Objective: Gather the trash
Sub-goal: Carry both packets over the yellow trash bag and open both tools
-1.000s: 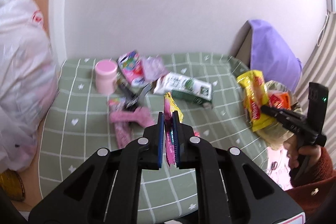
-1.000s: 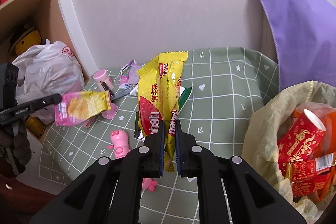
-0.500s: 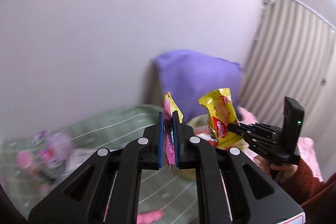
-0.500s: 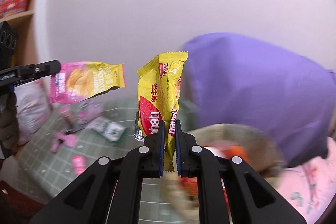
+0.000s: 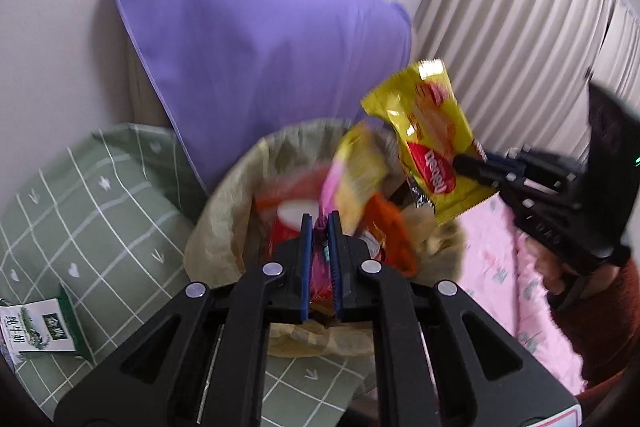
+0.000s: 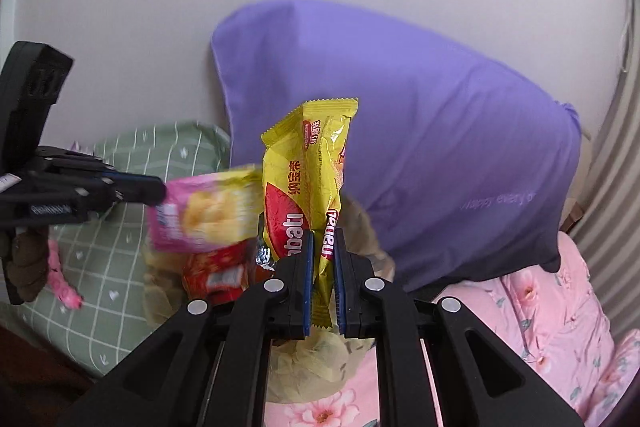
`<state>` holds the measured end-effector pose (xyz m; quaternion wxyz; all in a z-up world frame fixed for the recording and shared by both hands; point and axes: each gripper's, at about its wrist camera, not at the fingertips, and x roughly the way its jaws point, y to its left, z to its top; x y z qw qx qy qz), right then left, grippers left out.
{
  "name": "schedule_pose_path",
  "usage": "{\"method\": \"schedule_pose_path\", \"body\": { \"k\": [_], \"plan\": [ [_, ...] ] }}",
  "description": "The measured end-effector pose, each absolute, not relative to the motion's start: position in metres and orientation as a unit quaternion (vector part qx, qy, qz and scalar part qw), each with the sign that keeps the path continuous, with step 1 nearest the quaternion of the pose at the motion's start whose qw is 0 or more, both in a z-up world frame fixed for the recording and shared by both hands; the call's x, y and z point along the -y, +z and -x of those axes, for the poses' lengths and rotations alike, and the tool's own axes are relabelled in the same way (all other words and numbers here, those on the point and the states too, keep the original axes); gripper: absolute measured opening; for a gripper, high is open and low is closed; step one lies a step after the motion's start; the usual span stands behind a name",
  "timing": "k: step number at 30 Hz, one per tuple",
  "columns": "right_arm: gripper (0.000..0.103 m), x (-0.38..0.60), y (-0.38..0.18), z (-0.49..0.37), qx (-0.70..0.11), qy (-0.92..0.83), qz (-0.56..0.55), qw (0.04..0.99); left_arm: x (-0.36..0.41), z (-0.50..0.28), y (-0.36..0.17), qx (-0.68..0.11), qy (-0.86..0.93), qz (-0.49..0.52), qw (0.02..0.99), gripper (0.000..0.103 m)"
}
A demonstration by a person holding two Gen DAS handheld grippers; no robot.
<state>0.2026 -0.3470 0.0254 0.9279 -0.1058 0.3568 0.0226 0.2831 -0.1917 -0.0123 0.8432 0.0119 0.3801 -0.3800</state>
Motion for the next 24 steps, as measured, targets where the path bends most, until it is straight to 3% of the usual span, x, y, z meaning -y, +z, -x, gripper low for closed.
{"method": "schedule_pose_path", "body": {
  "k": [5, 14, 24],
  "plan": [
    [0.010, 0.341, -0.017, -0.237, -0.402, 0.049, 0.117, 0.907, 0.199, -0.293, -0.045, -0.414, -0.360, -0.017, 0.836, 0.008],
    [0.011, 0.334, -0.043, -0.258, -0.425, 0.071, 0.121, 0.895, 0.199, -0.294, -0.045, -0.416, -0.347, -0.033, 0.840, 0.008],
    [0.011, 0.354, -0.030, -0.221, -0.421, 0.046, 0.089, 0.901, 0.201, -0.284, -0.049, -0.431, -0.359, -0.024, 0.828, 0.008]
  ]
}}
